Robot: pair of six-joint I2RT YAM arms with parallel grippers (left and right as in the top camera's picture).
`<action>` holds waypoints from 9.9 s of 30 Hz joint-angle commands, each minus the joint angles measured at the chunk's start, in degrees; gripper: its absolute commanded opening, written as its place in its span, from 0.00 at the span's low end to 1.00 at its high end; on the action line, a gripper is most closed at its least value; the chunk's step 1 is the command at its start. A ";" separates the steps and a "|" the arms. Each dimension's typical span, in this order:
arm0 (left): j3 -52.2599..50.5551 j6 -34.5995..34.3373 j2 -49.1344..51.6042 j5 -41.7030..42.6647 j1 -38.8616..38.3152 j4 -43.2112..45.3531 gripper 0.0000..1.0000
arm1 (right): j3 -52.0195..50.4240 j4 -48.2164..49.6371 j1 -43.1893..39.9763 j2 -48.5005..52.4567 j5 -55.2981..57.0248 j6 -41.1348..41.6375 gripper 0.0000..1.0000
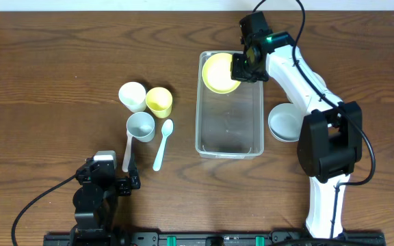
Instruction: Pack container
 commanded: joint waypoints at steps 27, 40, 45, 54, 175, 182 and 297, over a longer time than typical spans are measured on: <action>-0.35 0.39 -0.35 -0.09 -0.13 -0.35 0.98 | -7.78 -13.73 -30.80 -16.09 6.58 -4.98 0.56; -0.35 0.39 -0.35 -0.07 -0.13 -0.35 0.98 | -14.12 -0.76 -29.46 -3.19 0.90 -10.43 0.42; -0.35 0.39 -0.35 -0.07 -0.13 -0.35 0.98 | -14.08 -0.20 -29.51 -2.47 3.15 -9.16 0.10; -0.35 0.39 -0.35 -0.07 -0.13 -0.35 0.98 | -12.50 -2.73 -29.53 -5.01 7.34 -8.33 0.01; -0.35 0.39 -0.35 -0.07 -0.13 -0.35 0.98 | -18.51 13.84 -3.93 -18.12 -4.50 2.93 0.01; -0.35 0.39 -0.35 -0.09 -0.13 -0.35 0.98 | -9.81 9.03 -2.93 -10.23 -5.79 1.97 0.01; 47.84 -11.93 87.97 2.80 -0.13 -11.13 0.32 | -6.14 -25.55 -36.54 -34.32 2.82 -2.58 0.99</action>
